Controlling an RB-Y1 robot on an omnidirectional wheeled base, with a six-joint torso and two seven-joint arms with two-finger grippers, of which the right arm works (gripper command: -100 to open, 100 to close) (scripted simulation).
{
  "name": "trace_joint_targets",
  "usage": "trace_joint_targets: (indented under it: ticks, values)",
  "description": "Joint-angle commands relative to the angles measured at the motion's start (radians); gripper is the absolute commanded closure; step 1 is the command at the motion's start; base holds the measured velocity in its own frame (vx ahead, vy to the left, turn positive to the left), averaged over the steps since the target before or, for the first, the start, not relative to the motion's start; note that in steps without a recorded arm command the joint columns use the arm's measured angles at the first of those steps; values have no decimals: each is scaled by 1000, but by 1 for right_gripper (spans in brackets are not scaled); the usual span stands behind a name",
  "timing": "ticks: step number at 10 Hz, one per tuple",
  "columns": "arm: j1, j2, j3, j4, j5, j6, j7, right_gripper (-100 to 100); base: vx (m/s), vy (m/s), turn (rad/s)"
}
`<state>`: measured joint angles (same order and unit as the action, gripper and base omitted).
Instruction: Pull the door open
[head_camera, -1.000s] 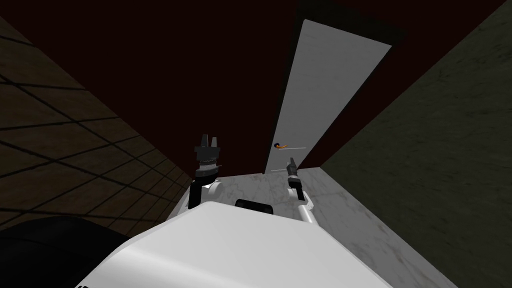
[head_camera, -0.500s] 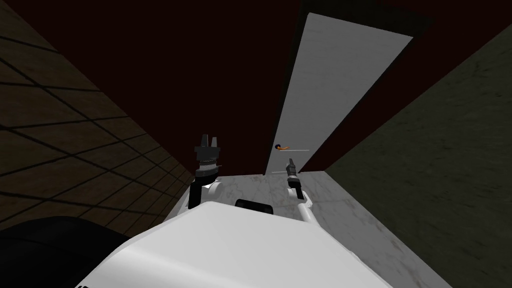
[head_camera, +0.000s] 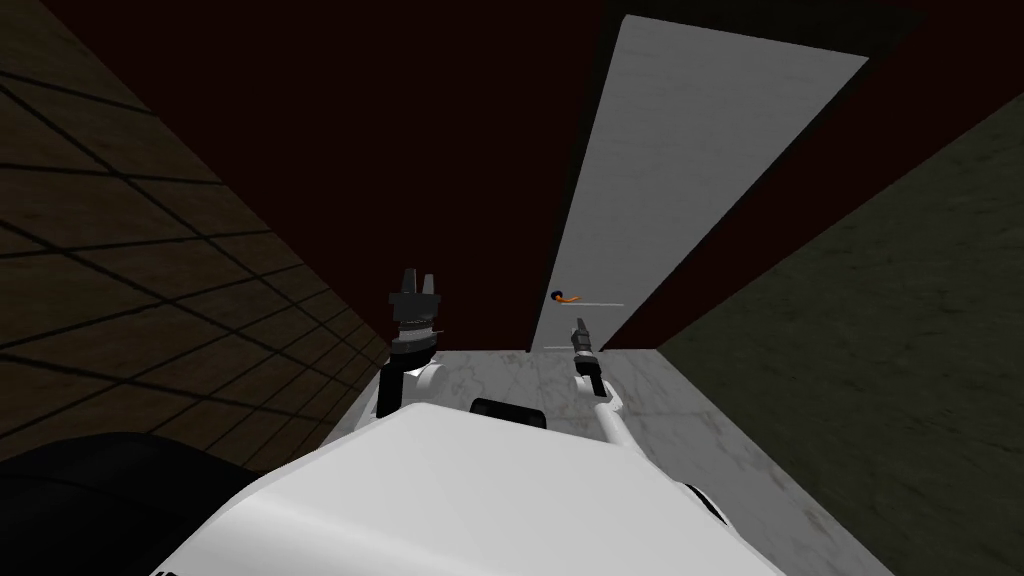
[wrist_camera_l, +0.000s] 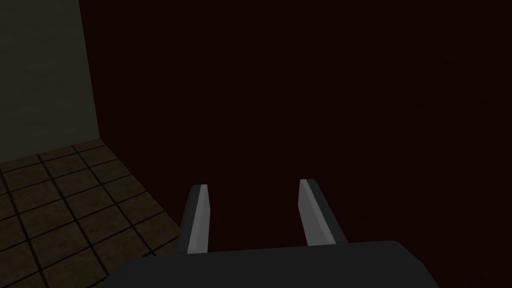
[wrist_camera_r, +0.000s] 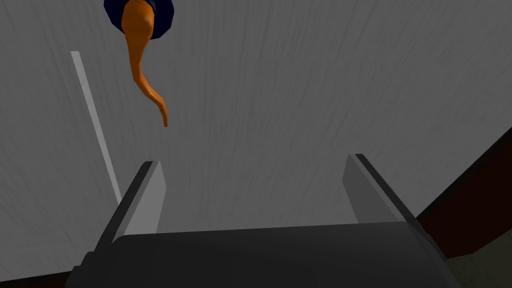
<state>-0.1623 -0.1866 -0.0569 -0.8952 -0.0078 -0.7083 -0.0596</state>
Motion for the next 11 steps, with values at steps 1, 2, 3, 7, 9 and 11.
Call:
trace_joint_targets:
  ticks: [1,2,3,7,9,11]
  values:
    - [-18,-3,-2,42,1,-10,-4,-100,28,-48,87]
    - [-31,-6,-3,70,3,-12,-7,-100,48,-57,133]
    - [-43,-8,-4,97,4,-15,-11,-100,59,-73,124]
    - [-100,-18,-10,221,11,-27,-25,-100,46,-112,142]
    - [-111,-20,-11,244,12,-29,-28,-100,43,-90,52]
    - [-130,-23,-12,284,14,-33,-33,-100,25,-44,69]
